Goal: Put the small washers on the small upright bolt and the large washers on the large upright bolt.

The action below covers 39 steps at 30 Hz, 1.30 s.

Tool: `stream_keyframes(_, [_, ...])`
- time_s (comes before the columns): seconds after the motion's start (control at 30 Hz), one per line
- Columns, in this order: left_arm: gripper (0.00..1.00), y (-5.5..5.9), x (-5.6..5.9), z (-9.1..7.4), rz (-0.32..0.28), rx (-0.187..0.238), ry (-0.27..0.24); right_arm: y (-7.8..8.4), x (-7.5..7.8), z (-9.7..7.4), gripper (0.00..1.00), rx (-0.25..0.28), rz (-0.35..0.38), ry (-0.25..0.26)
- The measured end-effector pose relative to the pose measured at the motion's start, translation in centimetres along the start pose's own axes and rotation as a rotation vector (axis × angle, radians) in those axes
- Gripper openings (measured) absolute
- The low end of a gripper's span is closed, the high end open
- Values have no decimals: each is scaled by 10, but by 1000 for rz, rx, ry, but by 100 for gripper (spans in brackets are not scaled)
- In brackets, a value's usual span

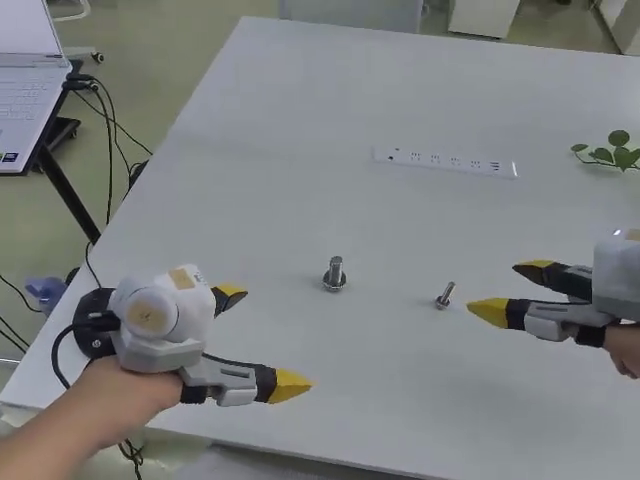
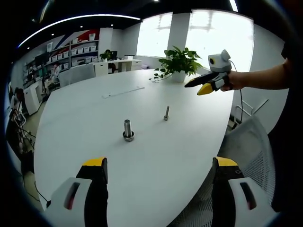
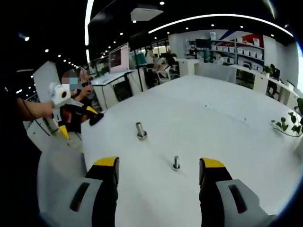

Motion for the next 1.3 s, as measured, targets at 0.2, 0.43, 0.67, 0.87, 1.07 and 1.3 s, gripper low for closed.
stream_keyframes(0.2, [92,-3,0,2,-16,19,-2,12,-14,-4,78,29,-1,-5])
stream_keyframes(0.43, [92,-2,3,3,-24,26,5,35,-29,-4,82,8,-13,-11])
stream_keyframes(0.67, [92,1,11,2,-27,35,18,54,-34,-4,88,-7,-37,-23])
stream_keyframes(0.87, [93,4,16,0,-37,47,26,59,-39,-11,94,56,35,-38])
stream_keyframes(1.07, [92,5,17,-2,-62,67,25,65,-48,-15,99,59,67,-45])
stream_keyframes(1.3, [93,8,18,0,-72,57,28,71,-43,-20,100,15,41,-19])
Point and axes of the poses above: the centre of the closed fingertips' face, and the gripper's own axes: z roughly forward along the fingers, x roughly to its right, y roughly out of its underside, the point moved 6 cm from there along -z, roughly backward along the fingers, and after that the axes turned 3 degrees about -y, right-handed, at the moved point
